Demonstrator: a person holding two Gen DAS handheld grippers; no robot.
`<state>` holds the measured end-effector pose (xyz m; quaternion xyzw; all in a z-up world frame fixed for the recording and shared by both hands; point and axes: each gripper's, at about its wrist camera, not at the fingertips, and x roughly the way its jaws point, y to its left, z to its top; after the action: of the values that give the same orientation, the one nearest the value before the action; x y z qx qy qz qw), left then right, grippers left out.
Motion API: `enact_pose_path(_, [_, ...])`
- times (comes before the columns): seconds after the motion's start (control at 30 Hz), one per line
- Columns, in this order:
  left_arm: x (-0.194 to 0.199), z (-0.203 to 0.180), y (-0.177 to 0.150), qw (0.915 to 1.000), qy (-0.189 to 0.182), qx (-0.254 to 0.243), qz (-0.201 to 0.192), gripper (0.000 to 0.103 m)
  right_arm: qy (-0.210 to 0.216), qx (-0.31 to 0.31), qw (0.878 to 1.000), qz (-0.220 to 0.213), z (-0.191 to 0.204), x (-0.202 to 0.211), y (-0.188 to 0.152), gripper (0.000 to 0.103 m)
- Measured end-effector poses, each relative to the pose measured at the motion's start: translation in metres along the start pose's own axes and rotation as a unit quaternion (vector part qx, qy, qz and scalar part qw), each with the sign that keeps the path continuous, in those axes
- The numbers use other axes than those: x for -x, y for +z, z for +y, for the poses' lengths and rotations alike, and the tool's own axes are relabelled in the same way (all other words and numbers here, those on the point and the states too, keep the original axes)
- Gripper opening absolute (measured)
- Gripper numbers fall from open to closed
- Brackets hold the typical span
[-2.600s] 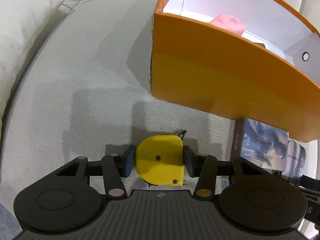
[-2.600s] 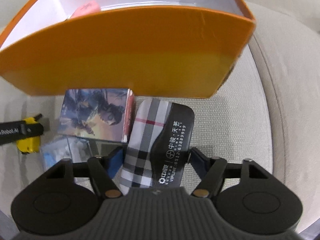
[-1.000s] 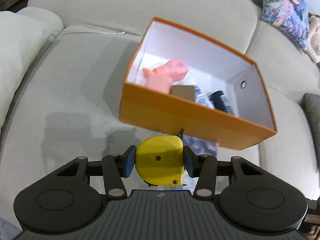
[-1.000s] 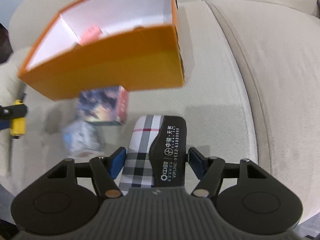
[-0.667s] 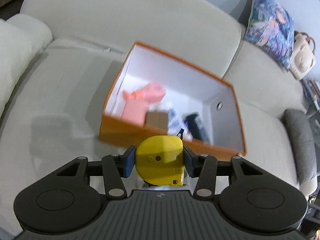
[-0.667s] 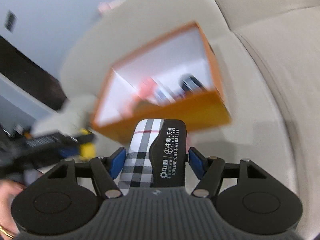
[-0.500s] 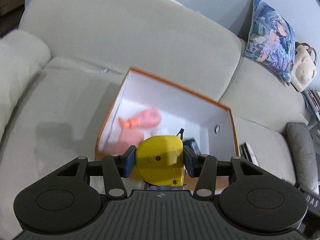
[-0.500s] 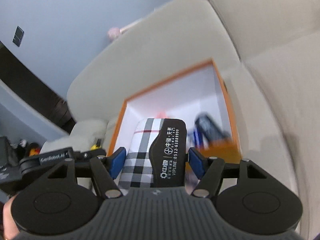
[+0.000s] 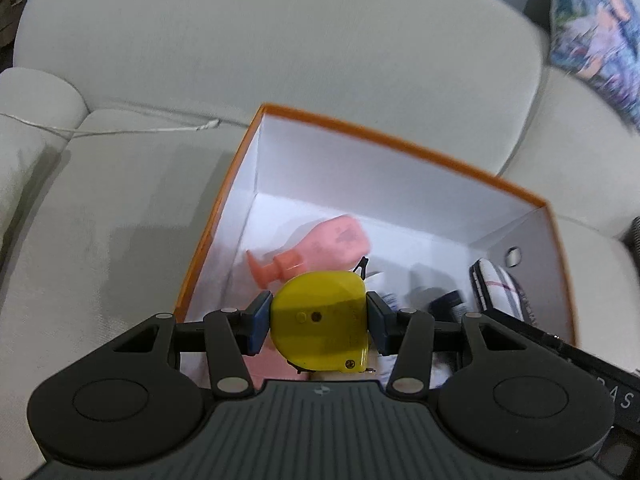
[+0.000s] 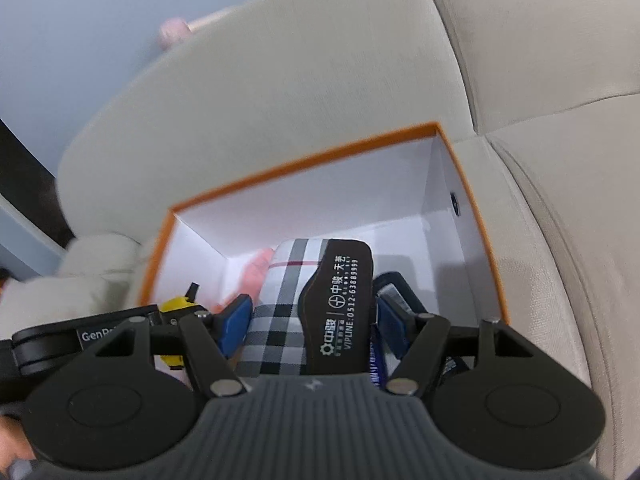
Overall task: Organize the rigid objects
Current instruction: 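Lift the tape measure and plaid case and carry both into the shoebox, then lower the tape measure and plaid case into the box and open both grippers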
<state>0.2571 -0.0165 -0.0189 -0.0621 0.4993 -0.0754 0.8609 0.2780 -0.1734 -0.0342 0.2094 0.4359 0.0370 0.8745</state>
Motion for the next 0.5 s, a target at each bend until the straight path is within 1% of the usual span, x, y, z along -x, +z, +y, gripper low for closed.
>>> enact_pose_path(0.07, [-0.008, 0.001, -0.001, 1.0000, 0.009, -0.003, 0.003, 0.056, -0.014, 0.008, 1.000, 0.009, 0.003, -0.011, -0.001, 0.069])
enact_pose_path(0.17, [-0.011, -0.006, -0.002, 0.9993, 0.026, -0.026, -0.007, 0.056, -0.031, 0.021, 0.999, 0.021, 0.004, -0.027, -0.002, 0.069])
enact_pose_path(0.3, [-0.022, -0.007, -0.003, 0.9995, 0.021, -0.025, 0.005, 0.056, -0.055, 0.041, 0.997, 0.036, 0.011, -0.044, -0.005, 0.069])
enact_pose_path(0.37, [-0.026, -0.007, -0.005, 0.9992, 0.028, -0.026, 0.007, 0.056, -0.069, 0.055, 0.995, 0.044, 0.010, -0.049, -0.008, 0.069])
enact_pose_path(0.5, [-0.031, -0.005, -0.006, 0.9991, 0.031, -0.026, 0.010, 0.056, -0.082, 0.065, 0.993, 0.058, 0.008, -0.059, -0.010, 0.069])
